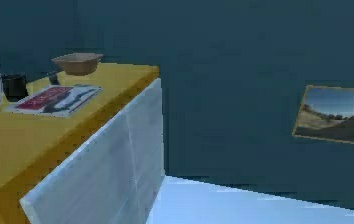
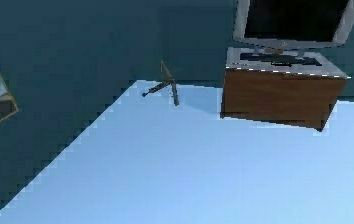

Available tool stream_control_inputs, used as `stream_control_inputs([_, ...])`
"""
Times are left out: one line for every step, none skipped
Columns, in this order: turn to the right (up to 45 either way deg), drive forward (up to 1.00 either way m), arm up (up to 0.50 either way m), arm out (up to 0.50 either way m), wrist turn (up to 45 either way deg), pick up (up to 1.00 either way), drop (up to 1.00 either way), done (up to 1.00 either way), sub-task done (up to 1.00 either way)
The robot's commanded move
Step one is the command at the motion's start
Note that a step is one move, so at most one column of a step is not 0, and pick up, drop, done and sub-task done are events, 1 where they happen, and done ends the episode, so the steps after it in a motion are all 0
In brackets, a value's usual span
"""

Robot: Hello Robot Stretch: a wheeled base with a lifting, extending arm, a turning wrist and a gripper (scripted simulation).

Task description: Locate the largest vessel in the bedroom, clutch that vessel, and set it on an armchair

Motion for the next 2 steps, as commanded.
stream_control_inputs([-45.0, 0.0, 0.0, 0.0, 0.0, 0.0, 0.0, 0.0, 0.0])
stream_control_inputs([-45.0, 0.0, 0.0, 0.0, 0.0, 0.0, 0.0, 0.0, 0.0])
